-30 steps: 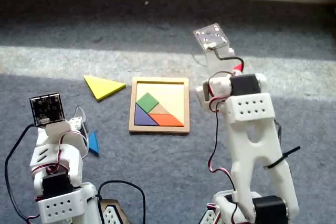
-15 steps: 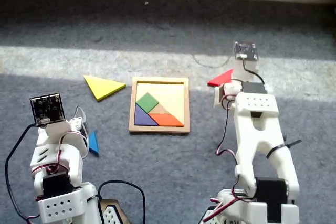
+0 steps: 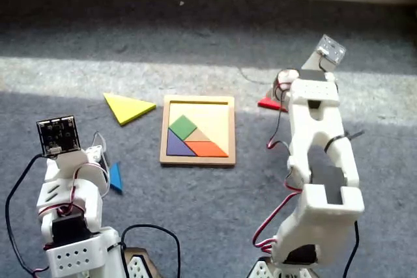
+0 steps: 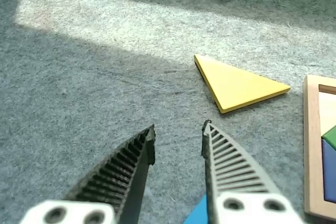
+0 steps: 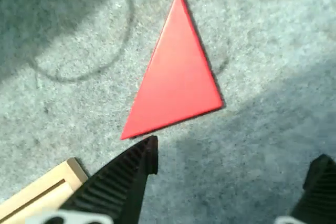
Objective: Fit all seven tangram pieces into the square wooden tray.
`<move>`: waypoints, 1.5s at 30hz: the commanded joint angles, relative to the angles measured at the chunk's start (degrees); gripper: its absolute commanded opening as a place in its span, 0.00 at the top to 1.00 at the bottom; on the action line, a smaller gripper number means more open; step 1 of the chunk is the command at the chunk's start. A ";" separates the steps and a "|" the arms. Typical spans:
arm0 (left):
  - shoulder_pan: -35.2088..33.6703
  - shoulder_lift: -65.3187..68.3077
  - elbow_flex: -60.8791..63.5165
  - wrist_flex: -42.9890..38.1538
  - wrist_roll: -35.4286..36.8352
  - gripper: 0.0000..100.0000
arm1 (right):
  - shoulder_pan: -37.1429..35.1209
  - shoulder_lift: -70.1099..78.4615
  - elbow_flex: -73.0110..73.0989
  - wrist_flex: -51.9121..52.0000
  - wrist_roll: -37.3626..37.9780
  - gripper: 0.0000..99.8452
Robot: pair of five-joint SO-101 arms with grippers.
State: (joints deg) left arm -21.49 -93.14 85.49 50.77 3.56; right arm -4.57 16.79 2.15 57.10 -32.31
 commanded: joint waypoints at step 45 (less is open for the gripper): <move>1.54 -0.48 0.75 -0.09 -0.70 0.83 | -0.92 22.29 -28.44 -2.95 -16.26 0.57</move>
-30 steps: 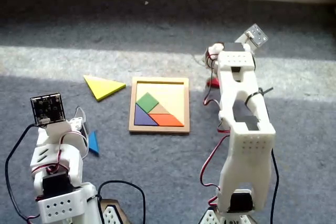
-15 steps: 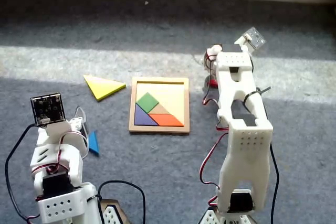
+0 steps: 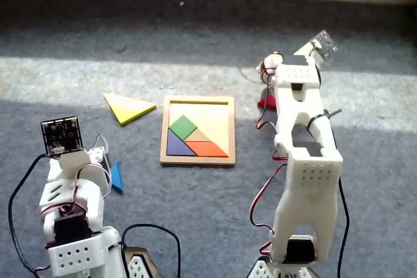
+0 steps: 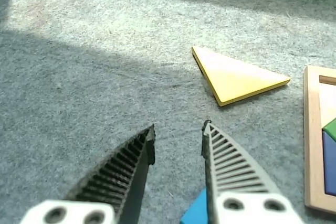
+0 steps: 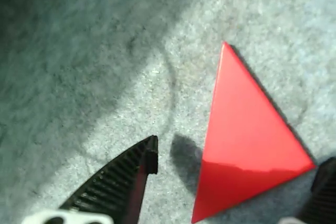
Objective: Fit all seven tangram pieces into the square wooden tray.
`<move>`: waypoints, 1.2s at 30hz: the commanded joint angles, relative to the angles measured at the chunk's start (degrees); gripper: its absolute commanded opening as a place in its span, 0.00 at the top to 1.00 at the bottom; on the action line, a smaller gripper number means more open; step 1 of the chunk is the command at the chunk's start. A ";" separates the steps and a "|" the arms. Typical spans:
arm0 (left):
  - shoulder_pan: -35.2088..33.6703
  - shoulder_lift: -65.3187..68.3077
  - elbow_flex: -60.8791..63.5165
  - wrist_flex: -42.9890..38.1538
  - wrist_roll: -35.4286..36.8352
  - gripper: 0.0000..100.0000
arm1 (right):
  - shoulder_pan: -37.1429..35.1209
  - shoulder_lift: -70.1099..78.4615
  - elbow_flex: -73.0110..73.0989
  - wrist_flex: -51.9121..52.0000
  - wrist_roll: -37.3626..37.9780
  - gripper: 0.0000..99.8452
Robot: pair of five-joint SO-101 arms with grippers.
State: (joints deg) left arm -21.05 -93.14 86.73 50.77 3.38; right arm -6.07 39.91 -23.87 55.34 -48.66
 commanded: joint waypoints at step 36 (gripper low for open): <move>1.10 -0.48 -0.48 -0.09 -0.53 0.83 | 0.66 12.00 -20.53 9.63 13.19 0.77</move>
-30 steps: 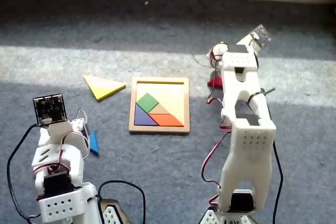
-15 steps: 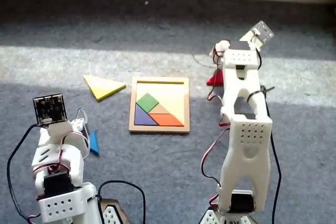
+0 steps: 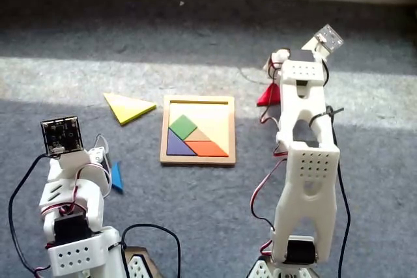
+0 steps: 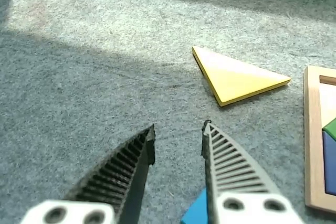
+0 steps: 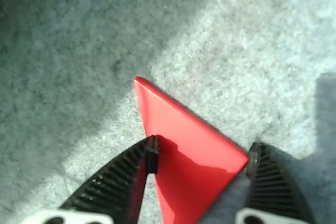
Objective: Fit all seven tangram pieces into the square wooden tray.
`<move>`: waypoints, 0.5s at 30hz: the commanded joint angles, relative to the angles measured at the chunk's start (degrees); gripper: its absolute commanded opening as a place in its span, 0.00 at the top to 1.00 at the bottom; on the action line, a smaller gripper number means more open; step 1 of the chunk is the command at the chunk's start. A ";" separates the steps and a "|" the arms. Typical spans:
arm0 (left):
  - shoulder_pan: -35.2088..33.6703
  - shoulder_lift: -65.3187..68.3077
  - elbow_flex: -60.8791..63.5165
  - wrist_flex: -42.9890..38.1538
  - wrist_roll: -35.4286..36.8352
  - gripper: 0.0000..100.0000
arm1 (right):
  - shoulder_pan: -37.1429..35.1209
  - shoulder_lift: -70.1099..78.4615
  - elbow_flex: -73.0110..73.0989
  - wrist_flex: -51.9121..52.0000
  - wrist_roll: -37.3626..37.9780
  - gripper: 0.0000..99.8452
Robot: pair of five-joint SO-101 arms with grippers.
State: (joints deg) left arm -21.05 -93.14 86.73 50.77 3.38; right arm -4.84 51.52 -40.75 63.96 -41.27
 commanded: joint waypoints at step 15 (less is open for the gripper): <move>1.10 -0.48 -0.40 -0.09 -0.53 0.83 | -2.24 0.57 -6.81 3.65 8.26 0.63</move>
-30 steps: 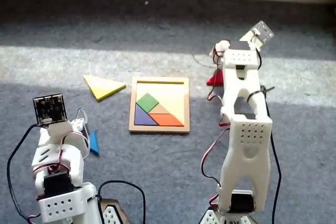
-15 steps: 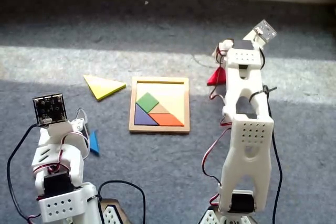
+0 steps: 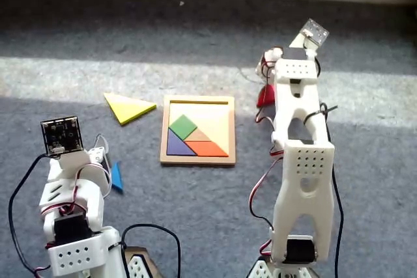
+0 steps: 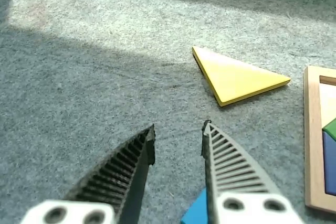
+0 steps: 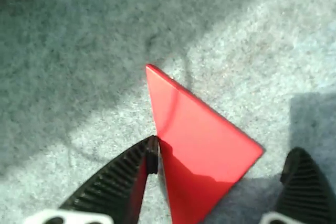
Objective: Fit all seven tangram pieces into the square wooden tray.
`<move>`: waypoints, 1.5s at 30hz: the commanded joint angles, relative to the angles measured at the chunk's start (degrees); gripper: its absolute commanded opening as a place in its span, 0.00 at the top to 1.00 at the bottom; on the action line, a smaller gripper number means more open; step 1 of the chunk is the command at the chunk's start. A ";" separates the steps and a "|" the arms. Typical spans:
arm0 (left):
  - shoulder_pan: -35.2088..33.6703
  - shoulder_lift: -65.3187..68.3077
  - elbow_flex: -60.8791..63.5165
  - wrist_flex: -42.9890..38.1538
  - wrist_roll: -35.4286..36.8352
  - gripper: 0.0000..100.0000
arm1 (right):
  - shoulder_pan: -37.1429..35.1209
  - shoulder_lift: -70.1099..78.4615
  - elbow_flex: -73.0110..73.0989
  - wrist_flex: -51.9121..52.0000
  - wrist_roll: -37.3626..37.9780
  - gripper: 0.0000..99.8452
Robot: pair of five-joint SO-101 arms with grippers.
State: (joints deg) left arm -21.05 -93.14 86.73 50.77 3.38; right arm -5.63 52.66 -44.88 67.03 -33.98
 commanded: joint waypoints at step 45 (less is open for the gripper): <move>1.10 -0.48 -0.40 -0.09 -0.53 0.83 | -1.27 8.92 -37.76 33.98 11.87 0.75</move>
State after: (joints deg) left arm -20.97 -93.14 86.73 50.77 3.38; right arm -6.59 63.03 -77.58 98.15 -25.19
